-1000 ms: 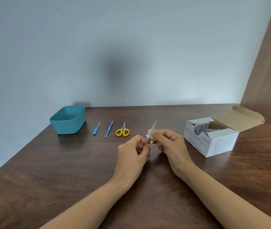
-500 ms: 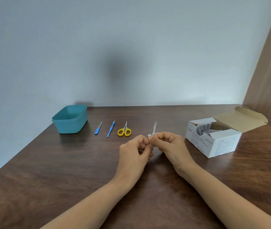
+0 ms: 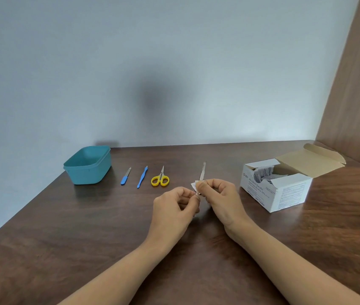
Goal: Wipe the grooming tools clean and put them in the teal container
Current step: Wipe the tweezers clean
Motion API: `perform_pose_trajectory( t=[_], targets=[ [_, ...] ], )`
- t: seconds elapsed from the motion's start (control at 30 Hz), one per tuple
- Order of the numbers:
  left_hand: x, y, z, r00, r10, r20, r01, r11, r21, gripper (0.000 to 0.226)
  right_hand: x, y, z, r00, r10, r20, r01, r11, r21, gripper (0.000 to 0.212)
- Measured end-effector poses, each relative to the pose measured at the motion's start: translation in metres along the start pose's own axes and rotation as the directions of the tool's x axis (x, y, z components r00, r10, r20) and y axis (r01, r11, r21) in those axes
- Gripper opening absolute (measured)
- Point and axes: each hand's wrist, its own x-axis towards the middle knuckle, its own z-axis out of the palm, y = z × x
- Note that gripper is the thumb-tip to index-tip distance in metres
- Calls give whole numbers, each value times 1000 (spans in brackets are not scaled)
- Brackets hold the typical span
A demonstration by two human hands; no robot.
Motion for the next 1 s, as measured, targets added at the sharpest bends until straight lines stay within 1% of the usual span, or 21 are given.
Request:
perform_pose_trajectory(
  t=[0.1, 0.27, 0.4, 0.57, 0.7, 0.83, 0.87, 0.93, 1.0],
  targets=[
    [-1, 1, 0, 999, 20, 30, -21, 1000, 9, 11, 0, -1, -3, 1000, -12, 15, 12, 1000, 5, 24],
    [-3, 1, -2, 998, 58, 10, -59, 998, 32, 12, -2, -5, -1, 993, -18, 115, 20, 1000, -19, 24],
    [-3, -1, -3, 998, 67, -6, -67, 996, 66, 12, -1, -6, -1, 990, -6, 139, 7, 1000, -10, 25],
    [1, -2, -2, 995, 96, 19, -98, 986, 133, 13, -1, 1, 1, 999, -27, 35, 29, 999, -41, 30],
    [1, -1, 1, 990, 125, 61, -134, 975, 179, 11, 4, 5, 0, 996, -6, -92, 4, 1000, -21, 31],
    [0, -1, 3, 982, 151, 113, -169, 969, 182, 10, 8, 7, -5, 983, 10, -185, -7, 1000, 21, 36],
    [-1, -1, 3, 980, 159, 122, -179, 966, 186, 11, 10, 8, -7, 977, 17, -212, -12, 1000, 25, 35],
    [-2, -2, 4, 978, 164, 130, -188, 961, 202, 12, 13, 9, -10, 966, 43, -254, -31, 998, 53, 27],
    [-2, -3, 6, 982, 158, 107, -178, 957, 227, 10, 14, 10, -12, 961, 72, -266, -48, 994, 95, 21]
  ],
)
